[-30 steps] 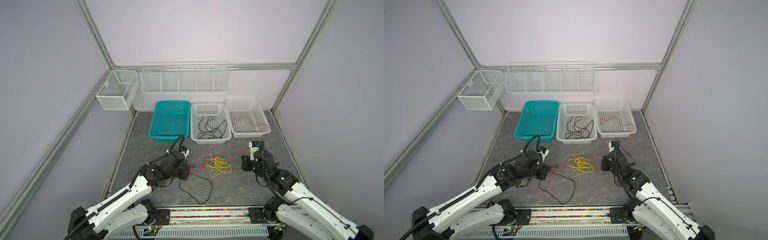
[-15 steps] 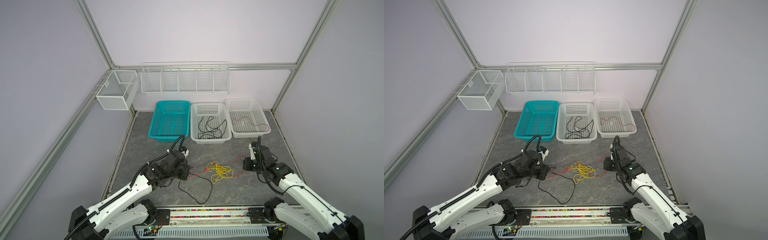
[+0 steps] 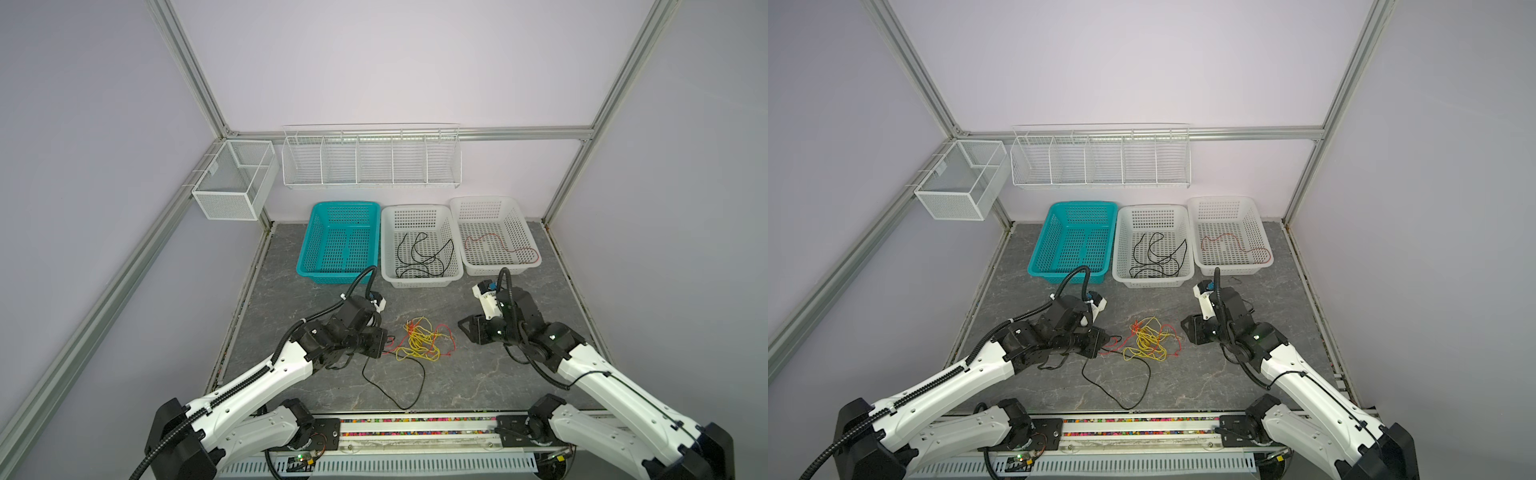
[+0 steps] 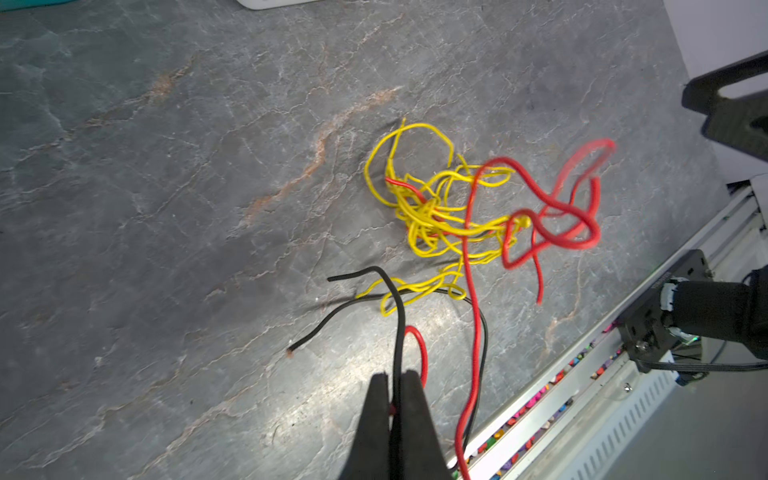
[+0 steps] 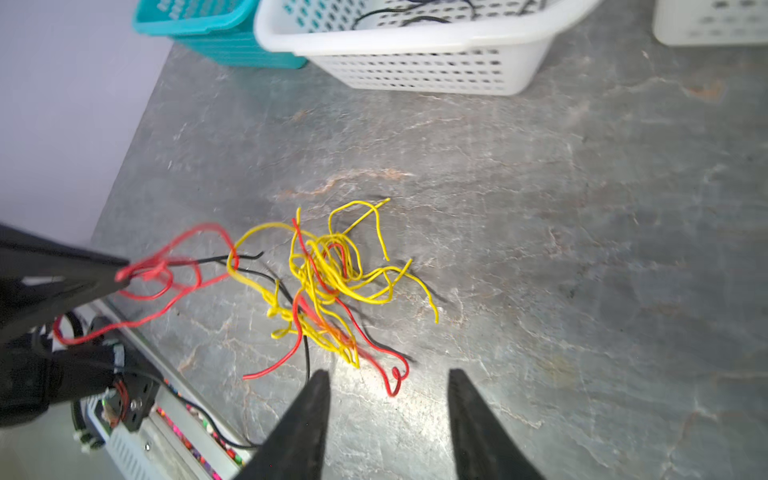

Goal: Untangle the cables

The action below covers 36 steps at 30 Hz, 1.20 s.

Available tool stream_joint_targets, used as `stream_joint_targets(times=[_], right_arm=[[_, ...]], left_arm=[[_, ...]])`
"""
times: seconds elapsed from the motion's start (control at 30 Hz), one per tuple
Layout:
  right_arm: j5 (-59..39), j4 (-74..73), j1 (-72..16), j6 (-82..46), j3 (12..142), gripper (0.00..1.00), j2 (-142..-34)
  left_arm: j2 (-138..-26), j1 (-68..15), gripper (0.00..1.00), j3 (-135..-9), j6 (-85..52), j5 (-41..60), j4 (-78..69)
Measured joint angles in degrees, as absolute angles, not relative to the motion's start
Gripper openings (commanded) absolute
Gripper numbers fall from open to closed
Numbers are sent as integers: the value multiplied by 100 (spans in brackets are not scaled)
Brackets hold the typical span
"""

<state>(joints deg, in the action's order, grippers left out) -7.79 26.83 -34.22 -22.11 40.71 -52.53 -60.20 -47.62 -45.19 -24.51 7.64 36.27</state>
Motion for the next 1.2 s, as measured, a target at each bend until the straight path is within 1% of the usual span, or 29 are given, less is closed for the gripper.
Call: stream_joint_targets(times=[0.1, 0.23, 0.43, 0.6, 0.93, 0.97, 1.0, 1.03, 1.1, 1.2], right_arm=[[-915, 2497, -3767, -2064, 4115, 61, -5144], [-991, 2158, -4316, -1883, 4112, 62, -5205], [-810, 1559, -4950, -1557, 4104, 62, -5964], [-462, 1162, -5181, -1227, 4104, 62, -6637], [-73, 421, -5234, -731, 4086, 58, -7437], [-56, 373, -5238, -694, 4084, 55, -7513], [-36, 333, -5240, -659, 4082, 51, -7585], [-21, 307, -5242, -637, 4082, 44, -7629], [21, 255, -5251, -561, 4077, 26, -7706], [89, 187, -5264, -530, 4042, 10, -7743]], left_arm=[[-6108, -4762, 0, -4519, -2523, 934, 3566], [-6152, -4762, 0, -4523, -2600, 1079, 3562], [-6128, -4762, 0, -4545, -2672, 1264, 3559], [-6051, -4762, 0, -4545, -2679, 1356, 3575], [-5867, -4762, 0, -4545, -2679, 1426, 3660], [-5865, -4762, 0, -4545, -2676, 1441, 3677], [-5863, -4762, 0, -4545, -2676, 1448, 3697], [-5861, -4762, 0, -4545, -2676, 1461, 3717], [-5837, -4762, 0, -4545, -2676, 1466, 3778], [-5725, -4762, 0, -4545, -2674, 1459, 3905]])
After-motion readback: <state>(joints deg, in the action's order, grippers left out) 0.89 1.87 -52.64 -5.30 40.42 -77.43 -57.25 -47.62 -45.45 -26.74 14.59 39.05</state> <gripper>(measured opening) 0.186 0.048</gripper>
